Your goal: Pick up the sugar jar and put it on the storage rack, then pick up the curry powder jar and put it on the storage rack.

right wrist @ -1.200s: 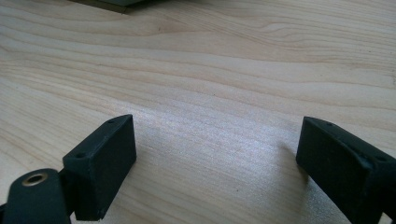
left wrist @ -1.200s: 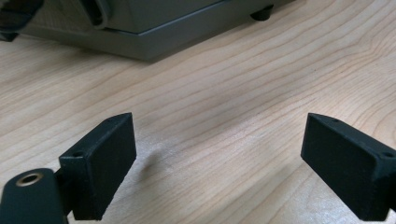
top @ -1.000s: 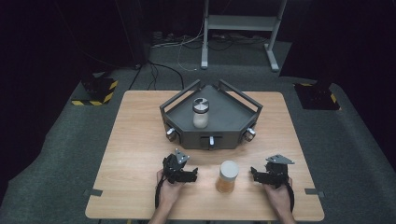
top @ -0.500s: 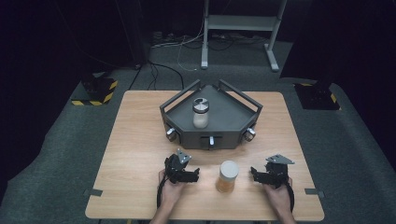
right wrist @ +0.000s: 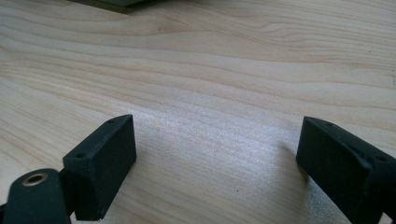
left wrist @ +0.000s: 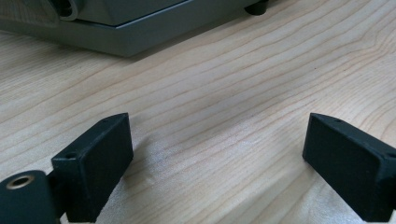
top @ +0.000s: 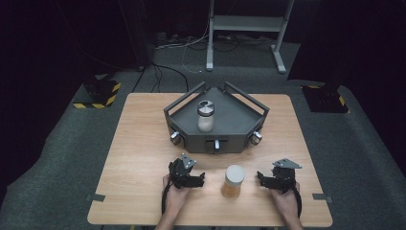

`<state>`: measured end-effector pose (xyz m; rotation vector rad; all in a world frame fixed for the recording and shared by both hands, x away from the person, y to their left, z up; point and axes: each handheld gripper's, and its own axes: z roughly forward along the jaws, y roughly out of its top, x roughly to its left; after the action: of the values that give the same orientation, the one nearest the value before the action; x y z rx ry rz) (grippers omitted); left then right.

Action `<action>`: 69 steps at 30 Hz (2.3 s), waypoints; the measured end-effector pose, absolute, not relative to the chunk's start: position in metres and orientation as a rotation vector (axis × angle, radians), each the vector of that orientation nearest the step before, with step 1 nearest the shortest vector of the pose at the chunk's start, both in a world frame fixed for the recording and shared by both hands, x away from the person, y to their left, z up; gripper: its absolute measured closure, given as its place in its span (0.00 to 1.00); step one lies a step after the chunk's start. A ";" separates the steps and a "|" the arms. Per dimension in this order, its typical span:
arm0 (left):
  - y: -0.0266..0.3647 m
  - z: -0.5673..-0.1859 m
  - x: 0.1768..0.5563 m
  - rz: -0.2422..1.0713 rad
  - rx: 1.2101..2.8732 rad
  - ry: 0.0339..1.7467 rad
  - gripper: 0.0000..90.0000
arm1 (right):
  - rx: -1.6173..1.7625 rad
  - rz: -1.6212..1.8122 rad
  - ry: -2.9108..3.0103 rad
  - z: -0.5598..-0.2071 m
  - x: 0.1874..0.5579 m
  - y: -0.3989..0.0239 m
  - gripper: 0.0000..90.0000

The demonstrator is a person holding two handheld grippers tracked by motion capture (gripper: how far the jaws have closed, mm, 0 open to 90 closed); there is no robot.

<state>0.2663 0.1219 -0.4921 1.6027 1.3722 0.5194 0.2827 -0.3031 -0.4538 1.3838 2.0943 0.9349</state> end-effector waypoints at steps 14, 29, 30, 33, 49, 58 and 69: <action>0.119 -0.493 0.265 0.531 1.596 1.380 0.09 | 1.384 0.935 2.095 -0.454 0.283 -0.303 0.13; 0.119 -0.493 0.265 0.533 1.595 1.380 0.09 | 1.384 0.935 2.095 -0.454 0.283 -0.303 0.13; 0.119 -0.493 0.265 0.533 1.596 1.380 0.09 | 1.384 0.935 2.095 -0.454 0.283 -0.303 0.13; 0.119 -0.493 0.265 0.533 1.596 1.380 0.09 | 1.384 0.935 2.095 -0.454 0.283 -0.303 0.13; 0.119 -0.493 0.265 0.532 1.595 1.380 0.09 | 1.384 0.935 2.095 -0.454 0.283 -0.303 0.13; 0.119 -0.492 0.265 0.533 1.596 1.380 0.10 | 1.381 0.937 2.103 -0.454 0.284 -0.304 0.12; 0.119 -0.492 0.265 0.533 1.597 1.380 0.10 | 1.372 0.990 2.137 -0.454 0.286 -0.313 0.07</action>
<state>0.2651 0.1194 -0.4924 1.5966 1.3800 0.5330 0.2856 -0.3134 -0.4539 1.3723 2.1366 0.9898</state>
